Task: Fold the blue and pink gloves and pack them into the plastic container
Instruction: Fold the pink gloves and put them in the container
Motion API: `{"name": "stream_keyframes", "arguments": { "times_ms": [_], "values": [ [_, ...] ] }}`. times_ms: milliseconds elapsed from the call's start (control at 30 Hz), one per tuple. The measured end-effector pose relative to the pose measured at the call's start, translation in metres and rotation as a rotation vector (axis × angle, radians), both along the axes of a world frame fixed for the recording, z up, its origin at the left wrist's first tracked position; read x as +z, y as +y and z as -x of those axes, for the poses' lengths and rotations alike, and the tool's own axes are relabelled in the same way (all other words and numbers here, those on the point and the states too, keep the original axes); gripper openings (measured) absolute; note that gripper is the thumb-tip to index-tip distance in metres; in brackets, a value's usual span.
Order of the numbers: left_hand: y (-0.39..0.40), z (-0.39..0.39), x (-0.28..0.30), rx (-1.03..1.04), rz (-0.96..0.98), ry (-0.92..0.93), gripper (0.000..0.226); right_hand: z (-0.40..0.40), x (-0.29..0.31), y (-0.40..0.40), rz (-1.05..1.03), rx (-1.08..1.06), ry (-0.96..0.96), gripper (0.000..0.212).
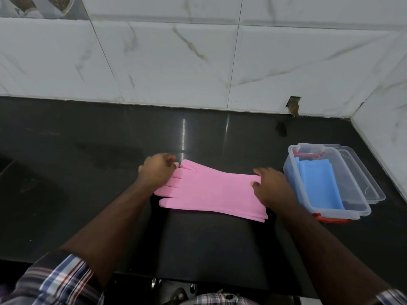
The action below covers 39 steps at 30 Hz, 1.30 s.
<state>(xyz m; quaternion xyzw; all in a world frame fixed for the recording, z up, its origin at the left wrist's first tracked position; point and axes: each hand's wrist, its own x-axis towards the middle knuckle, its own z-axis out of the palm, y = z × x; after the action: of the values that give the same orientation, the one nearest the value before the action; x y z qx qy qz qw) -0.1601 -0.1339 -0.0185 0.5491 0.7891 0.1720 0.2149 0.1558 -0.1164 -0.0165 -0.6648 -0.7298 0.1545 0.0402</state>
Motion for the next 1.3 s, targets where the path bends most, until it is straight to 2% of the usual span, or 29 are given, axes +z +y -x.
{"name": "stream_keyframes", "arguments": {
  "times_ms": [100,267,367,400,500,533,667,800,1000,1100,1167,1233,1300],
  "values": [
    [0.014,-0.010,-0.003,-0.025,0.093,0.012,0.030,0.000,-0.003,0.010,0.048,-0.039,-0.031,0.044],
    [0.025,-0.010,-0.007,-0.022,0.091,-0.039,0.024,-0.003,-0.004,0.014,-0.061,-0.081,0.034,0.026],
    [0.027,-0.010,-0.007,-0.026,0.058,-0.021,0.016,-0.004,0.001,0.002,-0.148,0.052,-0.041,0.033],
    [0.027,-0.010,-0.008,-0.030,0.047,-0.011,0.016,-0.003,0.002,-0.003,-0.104,0.138,-0.013,0.032],
    [0.030,-0.010,-0.012,-0.028,0.037,0.013,0.018,0.003,0.004,-0.023,0.218,0.320,0.112,0.029],
    [0.031,-0.010,-0.012,-0.029,0.041,0.025,0.018,0.005,0.002,-0.028,0.251,0.349,0.107,0.029],
    [0.034,-0.011,-0.011,-0.030,0.040,0.052,0.020,0.010,0.000,-0.036,0.196,0.366,0.119,0.020],
    [0.033,-0.014,-0.011,-0.040,0.035,0.068,0.020,0.013,0.002,-0.042,0.222,0.406,0.094,0.024],
    [0.035,-0.013,-0.014,-0.023,0.036,0.067,0.022,0.016,0.009,-0.051,0.046,0.421,0.162,0.023],
    [0.033,-0.015,-0.013,-0.035,0.016,0.035,0.019,0.014,0.007,-0.053,0.132,0.448,0.085,0.026],
    [0.029,-0.014,-0.013,-0.047,-0.060,0.028,0.013,0.010,0.004,-0.054,0.164,0.409,0.118,0.027],
    [0.020,-0.012,-0.010,-0.112,-0.167,0.089,0.011,0.005,0.003,-0.052,0.131,0.340,0.172,0.026],
    [0.007,-0.012,-0.004,-0.270,-0.205,0.095,0.004,-0.001,0.002,-0.046,0.074,0.232,0.198,0.026]
  ]
}}
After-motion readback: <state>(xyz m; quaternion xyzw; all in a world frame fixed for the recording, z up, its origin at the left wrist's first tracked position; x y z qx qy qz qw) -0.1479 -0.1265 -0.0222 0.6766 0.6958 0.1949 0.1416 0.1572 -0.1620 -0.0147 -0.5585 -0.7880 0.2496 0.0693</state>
